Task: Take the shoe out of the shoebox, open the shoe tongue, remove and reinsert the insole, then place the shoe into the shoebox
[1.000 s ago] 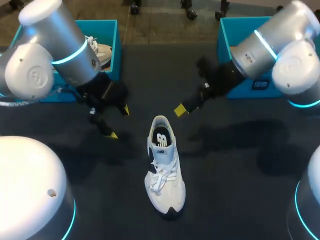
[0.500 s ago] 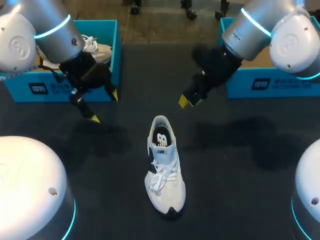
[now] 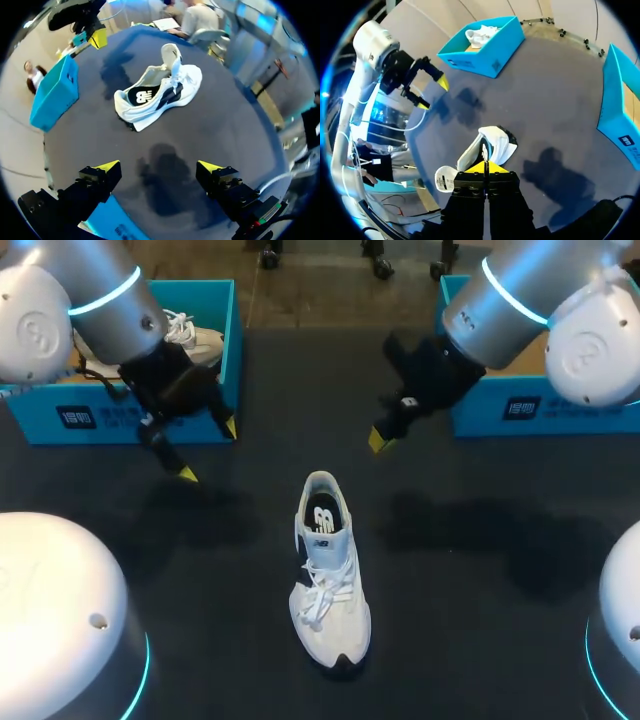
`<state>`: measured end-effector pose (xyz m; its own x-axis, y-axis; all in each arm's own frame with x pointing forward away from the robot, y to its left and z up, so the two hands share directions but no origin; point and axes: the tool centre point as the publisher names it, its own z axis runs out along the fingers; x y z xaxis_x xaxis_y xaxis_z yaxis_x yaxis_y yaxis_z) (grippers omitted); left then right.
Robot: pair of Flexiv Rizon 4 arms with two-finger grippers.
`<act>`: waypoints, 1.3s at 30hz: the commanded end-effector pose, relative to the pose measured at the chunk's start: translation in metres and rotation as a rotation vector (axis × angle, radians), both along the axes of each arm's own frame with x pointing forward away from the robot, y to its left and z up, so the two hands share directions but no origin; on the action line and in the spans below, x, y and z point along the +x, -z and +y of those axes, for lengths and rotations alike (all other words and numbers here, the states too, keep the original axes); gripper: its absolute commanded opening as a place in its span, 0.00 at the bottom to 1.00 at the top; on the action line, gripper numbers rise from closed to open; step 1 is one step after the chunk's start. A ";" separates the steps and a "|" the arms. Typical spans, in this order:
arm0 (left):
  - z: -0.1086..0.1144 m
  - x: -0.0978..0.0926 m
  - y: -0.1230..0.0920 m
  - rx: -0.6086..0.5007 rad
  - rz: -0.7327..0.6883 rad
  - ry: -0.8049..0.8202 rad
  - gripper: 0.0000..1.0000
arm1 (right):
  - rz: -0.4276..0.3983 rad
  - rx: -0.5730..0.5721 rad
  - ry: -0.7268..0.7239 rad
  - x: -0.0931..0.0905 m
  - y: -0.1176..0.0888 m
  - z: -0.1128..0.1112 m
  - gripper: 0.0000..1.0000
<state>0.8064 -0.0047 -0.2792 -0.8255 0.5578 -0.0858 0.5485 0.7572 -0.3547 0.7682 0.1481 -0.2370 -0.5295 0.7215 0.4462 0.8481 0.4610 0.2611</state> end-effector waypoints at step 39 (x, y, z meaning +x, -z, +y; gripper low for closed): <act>0.087 0.091 -0.027 0.020 -0.041 0.096 1.00 | -0.072 -0.562 0.296 -0.039 0.033 0.097 0.00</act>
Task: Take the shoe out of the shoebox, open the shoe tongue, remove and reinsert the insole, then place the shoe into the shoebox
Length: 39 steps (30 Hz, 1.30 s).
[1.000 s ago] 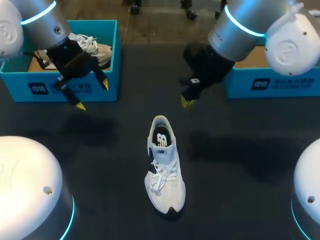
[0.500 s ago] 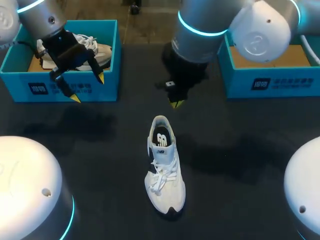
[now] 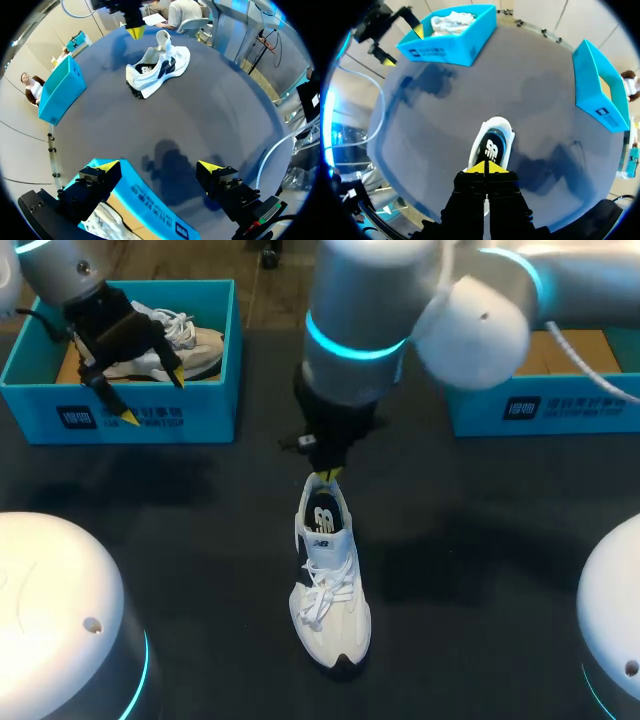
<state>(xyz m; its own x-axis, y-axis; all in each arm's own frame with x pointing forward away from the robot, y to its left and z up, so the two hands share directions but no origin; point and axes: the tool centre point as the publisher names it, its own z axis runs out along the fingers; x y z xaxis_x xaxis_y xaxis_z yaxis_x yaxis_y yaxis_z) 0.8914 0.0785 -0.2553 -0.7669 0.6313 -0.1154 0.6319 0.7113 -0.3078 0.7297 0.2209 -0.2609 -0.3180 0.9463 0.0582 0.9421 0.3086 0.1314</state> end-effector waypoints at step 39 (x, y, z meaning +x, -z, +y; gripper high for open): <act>0.010 0.024 0.002 0.007 0.052 0.036 1.00 | -0.054 -0.343 0.130 0.004 0.067 0.005 0.00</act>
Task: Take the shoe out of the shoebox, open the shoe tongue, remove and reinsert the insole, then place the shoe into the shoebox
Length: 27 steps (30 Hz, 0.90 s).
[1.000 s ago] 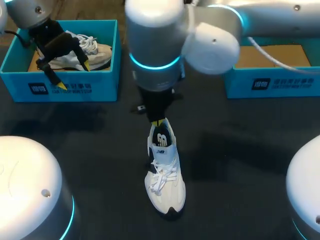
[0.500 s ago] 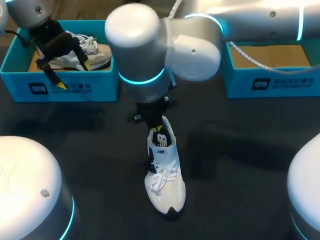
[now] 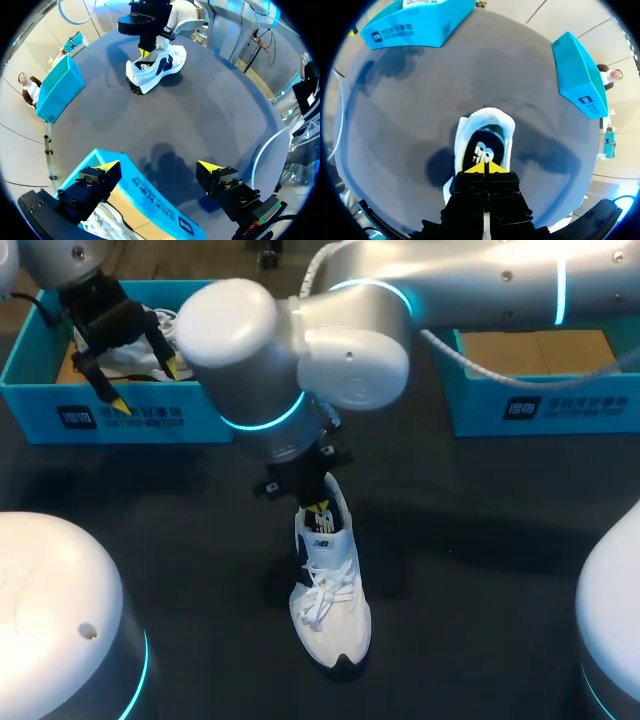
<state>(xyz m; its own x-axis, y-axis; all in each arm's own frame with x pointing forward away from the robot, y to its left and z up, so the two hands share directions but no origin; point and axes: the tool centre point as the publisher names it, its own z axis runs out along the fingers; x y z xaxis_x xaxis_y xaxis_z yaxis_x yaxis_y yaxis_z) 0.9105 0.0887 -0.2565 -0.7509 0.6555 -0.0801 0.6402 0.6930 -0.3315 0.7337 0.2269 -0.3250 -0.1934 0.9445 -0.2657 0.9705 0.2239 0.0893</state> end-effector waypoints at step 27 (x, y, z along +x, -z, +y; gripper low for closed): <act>0.000 0.005 0.001 0.002 0.009 0.005 1.00 | 0.076 -0.021 0.050 0.026 0.064 -0.020 0.00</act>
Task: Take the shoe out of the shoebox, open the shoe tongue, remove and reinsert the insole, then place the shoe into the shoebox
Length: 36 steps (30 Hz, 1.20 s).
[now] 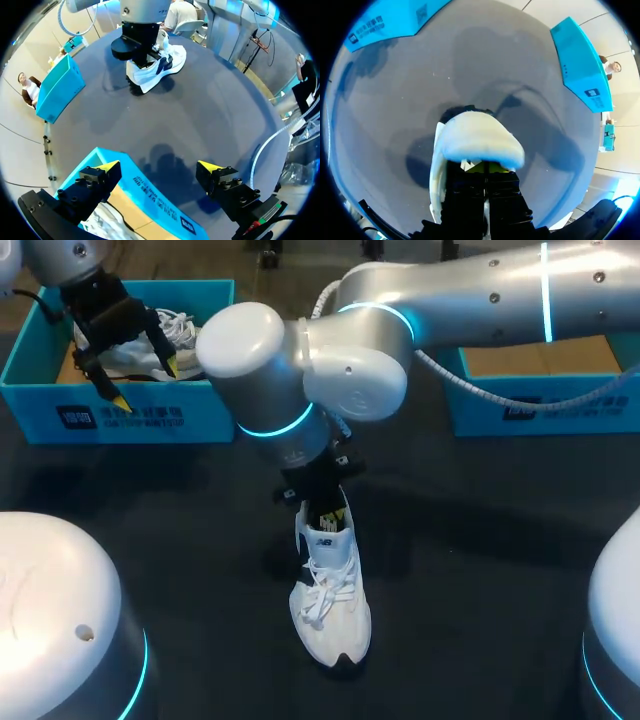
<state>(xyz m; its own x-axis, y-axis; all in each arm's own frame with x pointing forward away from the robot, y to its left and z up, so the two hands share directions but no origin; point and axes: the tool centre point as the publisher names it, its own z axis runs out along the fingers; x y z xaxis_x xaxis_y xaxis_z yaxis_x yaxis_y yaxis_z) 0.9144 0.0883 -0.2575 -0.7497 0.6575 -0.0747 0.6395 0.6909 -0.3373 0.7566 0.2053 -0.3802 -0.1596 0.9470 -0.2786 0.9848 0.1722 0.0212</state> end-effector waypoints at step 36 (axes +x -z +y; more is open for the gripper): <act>0.000 0.001 0.000 0.003 0.001 0.002 1.00 | 0.084 -0.050 0.061 -0.026 0.025 -0.008 0.00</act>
<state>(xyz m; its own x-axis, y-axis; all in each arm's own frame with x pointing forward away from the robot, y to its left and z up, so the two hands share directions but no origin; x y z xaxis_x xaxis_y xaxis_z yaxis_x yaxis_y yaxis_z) 0.9144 0.0883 -0.2575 -0.7497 0.6576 -0.0748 0.6396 0.6908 -0.3372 0.7284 0.2020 -0.3973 -0.1251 0.9355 -0.3306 0.9919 0.1105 -0.0625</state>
